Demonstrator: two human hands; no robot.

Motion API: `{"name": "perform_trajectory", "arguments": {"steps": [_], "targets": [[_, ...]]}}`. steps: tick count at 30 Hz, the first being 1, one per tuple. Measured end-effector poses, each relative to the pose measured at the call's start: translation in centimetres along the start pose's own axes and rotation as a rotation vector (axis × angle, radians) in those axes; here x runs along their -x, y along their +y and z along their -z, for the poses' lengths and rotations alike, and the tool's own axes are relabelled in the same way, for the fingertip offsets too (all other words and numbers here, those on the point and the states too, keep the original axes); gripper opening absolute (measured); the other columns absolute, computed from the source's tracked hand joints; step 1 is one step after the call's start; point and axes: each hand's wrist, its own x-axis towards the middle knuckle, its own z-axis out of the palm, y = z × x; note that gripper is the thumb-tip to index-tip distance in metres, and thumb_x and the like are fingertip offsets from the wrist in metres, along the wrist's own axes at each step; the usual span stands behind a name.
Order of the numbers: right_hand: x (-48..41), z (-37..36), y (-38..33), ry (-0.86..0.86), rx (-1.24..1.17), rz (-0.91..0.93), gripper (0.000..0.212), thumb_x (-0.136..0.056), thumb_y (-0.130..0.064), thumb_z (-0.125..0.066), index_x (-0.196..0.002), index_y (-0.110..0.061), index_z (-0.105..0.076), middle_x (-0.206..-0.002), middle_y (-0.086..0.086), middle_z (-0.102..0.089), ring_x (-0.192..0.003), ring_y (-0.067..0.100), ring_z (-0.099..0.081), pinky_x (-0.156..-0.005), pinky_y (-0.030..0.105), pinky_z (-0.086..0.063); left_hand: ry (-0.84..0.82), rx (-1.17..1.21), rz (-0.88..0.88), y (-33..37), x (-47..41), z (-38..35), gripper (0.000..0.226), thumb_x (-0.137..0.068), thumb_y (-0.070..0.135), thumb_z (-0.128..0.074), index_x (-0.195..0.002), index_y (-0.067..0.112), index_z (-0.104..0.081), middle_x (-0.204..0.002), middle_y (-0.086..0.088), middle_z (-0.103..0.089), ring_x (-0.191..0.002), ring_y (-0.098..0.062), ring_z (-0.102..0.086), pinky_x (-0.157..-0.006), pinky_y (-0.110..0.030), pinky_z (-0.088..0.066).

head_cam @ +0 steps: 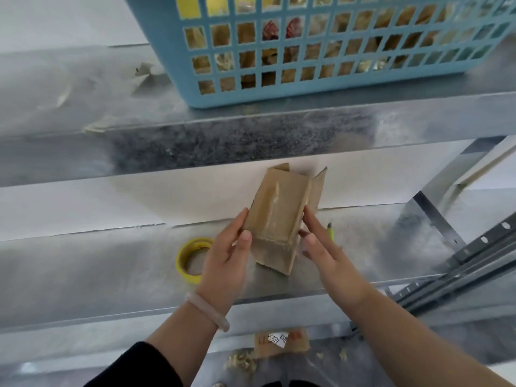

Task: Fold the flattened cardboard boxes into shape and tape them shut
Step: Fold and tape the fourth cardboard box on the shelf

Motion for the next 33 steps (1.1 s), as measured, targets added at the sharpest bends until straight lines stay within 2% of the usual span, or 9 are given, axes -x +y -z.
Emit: {"name": "perform_trajectory", "arguments": {"steps": [4, 7, 10, 14, 17, 21, 25, 29, 33], "targets": [[0.4, -1.2, -0.9, 0.026, -0.071, -0.035, 0.088, -0.075, -0.080, -0.050, -0.151, -0.050, -0.018, -0.143, -0.033, -0.042, -0.130, -0.011, -0.041, -0.114, 0.028, -0.034, 0.014, -0.161, -0.091, 0.4, 0.9, -0.6, 0.044, -0.084, 0.055, -0.052, -0.127, 0.042, -0.052, -0.120, 0.004, -0.060, -0.108, -0.009, -0.060, -0.088, -0.022, -0.051], [0.3, -2.6, -1.4, 0.151, -0.055, -0.106, 0.072, -0.084, -0.069, -0.055, -0.148, -0.049, -0.028, -0.126, -0.029, -0.056, -0.111, -0.010, -0.055, -0.100, 0.025, -0.047, 0.021, -0.186, 0.063, 0.2, 1.4, -1.9, 0.062, -0.078, 0.063, -0.056, -0.136, 0.043, -0.043, -0.122, 0.005, -0.049, -0.106, 0.005, -0.050, -0.085, -0.008, -0.044], [-0.3, -3.7, -1.1, 0.234, -0.045, -0.118, 0.058, -0.095, -0.043, -0.056, -0.149, -0.043, -0.033, -0.114, -0.028, -0.061, -0.098, -0.010, -0.060, -0.080, 0.014, -0.048, 0.057, -0.139, 0.209, -0.1, 1.3, -3.0, 0.059, -0.085, 0.048, -0.063, -0.139, 0.036, -0.045, -0.122, 0.004, -0.042, -0.106, 0.011, -0.045, -0.081, -0.001, -0.040], [-0.4, -4.3, -0.4, 0.266, -0.170, -0.085, 0.045, -0.101, -0.024, -0.048, -0.145, -0.031, -0.045, -0.119, -0.016, -0.066, -0.108, -0.001, -0.063, -0.092, 0.023, -0.053, 0.051, -0.035, 0.222, -0.7, 1.4, -4.1, 0.077, -0.072, 0.059, -0.049, -0.142, 0.026, -0.043, -0.137, 0.007, -0.041, -0.128, -0.003, -0.040, -0.110, -0.029, -0.035], [-0.1, -3.9, -0.2, 0.269, -0.236, -0.060, 0.033, -0.104, -0.014, -0.041, -0.132, -0.025, -0.055, -0.112, -0.012, -0.071, -0.106, 0.001, -0.065, -0.087, 0.016, -0.052, 0.014, 0.146, 0.261, -0.7, 1.5, -4.9, 0.081, -0.075, 0.052, -0.053, -0.148, 0.023, -0.035, -0.148, 0.007, -0.040, -0.136, -0.005, -0.038, -0.114, -0.039, -0.033], [0.1, -3.4, 0.1, 0.247, -0.250, -0.115, 0.033, -0.105, -0.026, -0.038, -0.131, -0.026, -0.058, -0.116, -0.011, -0.070, -0.108, 0.000, -0.063, -0.091, 0.017, -0.051, -0.040, 0.216, 0.296, -0.9, 1.5, -4.9, 0.073, -0.083, 0.051, -0.052, -0.149, 0.028, -0.032, -0.150, 0.010, -0.040, -0.137, -0.003, -0.037, -0.115, -0.037, -0.032], [-0.2, -2.8, 0.3, 0.189, -0.277, -0.147, 0.031, -0.102, -0.037, -0.042, -0.126, -0.031, -0.061, -0.111, -0.013, -0.072, -0.105, 0.000, -0.065, -0.097, 0.023, -0.050, -0.105, 0.234, 0.283, -0.5, 1.1, -4.4, 0.060, -0.097, 0.051, -0.042, -0.149, 0.023, -0.032, -0.147, 0.006, -0.046, -0.130, -0.002, -0.045, -0.104, -0.021, -0.042], [-0.2, -2.7, 0.5, 0.136, -0.229, -0.072, 0.028, -0.102, -0.024, -0.050, -0.129, -0.027, -0.056, -0.109, -0.012, -0.072, -0.105, 0.004, -0.066, -0.084, 0.017, -0.053, -0.123, -0.064, 0.103, -1.1, 1.1, -3.7, 0.072, -0.093, 0.061, -0.041, -0.152, 0.023, -0.026, -0.151, 0.004, -0.039, -0.140, -0.012, -0.036, -0.112, -0.044, -0.034], [0.4, -2.4, 1.0, 0.137, -0.151, -0.032, 0.046, -0.095, -0.046, -0.033, -0.138, -0.033, -0.044, -0.122, -0.025, -0.059, -0.114, -0.012, -0.054, -0.089, 0.006, -0.044, -0.106, -0.433, -0.139, -2.3, 1.2, -3.0, 0.079, -0.091, 0.072, -0.019, -0.154, 0.024, -0.014, -0.154, 0.002, -0.034, -0.138, -0.012, -0.036, -0.110, -0.038, -0.034]]}}
